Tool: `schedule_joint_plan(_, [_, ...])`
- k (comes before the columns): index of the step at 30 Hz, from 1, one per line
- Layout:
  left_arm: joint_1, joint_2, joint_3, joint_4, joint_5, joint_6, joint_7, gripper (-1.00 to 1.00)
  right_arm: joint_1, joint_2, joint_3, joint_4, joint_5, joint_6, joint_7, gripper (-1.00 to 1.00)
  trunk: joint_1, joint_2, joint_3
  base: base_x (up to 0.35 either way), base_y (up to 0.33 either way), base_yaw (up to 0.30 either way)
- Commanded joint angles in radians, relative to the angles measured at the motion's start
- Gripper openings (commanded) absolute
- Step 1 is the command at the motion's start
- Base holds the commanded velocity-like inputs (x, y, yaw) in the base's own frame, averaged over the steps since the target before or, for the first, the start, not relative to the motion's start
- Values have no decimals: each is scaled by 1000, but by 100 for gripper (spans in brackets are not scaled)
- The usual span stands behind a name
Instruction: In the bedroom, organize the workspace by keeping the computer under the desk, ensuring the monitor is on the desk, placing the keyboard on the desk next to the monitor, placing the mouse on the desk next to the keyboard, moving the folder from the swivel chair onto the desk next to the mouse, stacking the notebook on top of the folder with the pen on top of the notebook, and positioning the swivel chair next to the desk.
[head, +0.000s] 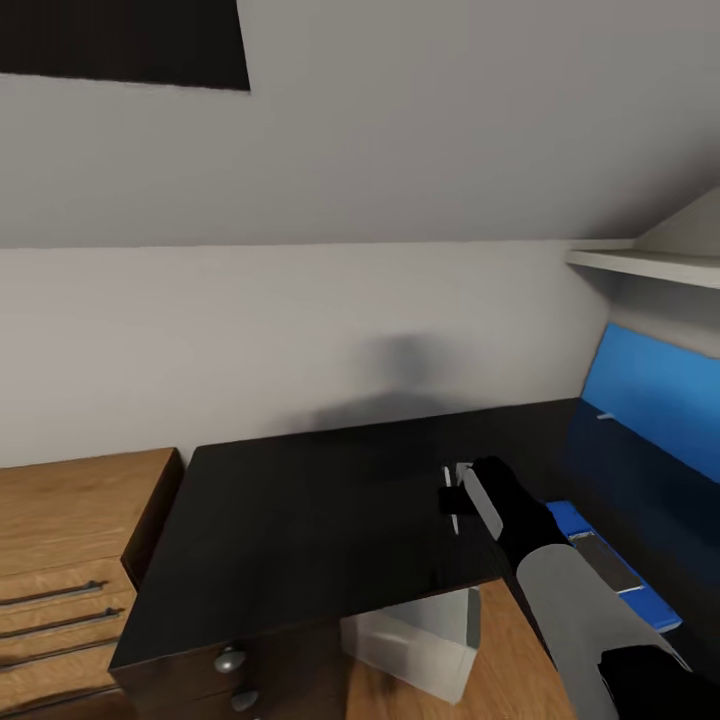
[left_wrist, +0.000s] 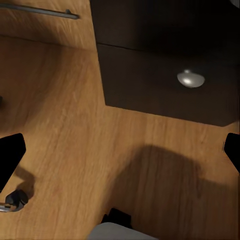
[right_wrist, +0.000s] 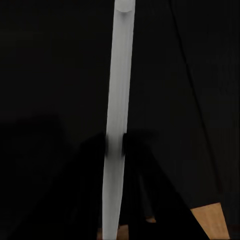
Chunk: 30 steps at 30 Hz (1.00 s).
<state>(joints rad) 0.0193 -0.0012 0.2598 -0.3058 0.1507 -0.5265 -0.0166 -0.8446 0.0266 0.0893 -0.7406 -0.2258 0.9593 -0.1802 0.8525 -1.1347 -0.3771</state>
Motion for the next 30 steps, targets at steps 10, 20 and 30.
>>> schedule_joint_plan(10, [1, 0, -2, -1, 9, -1, -2, 100, -1, -10, 3, -1, -11, 3, -10, -100, -38, 70, 39, 0, 0, -251])
schedule_joint_plan(20, [1, 0, -1, -1, 9, -1, -3, 100, -1, -53, 3, 1, -15, 3, -4, -100, -77, 140, 78, 0, 0, -256])
schedule_joint_plan(30, [1, 0, 1, -1, 10, -1, -3, 100, -1, -88, 3, 3, -17, -2, 11, -100, -104, 189, 108, 0, 0, -258])
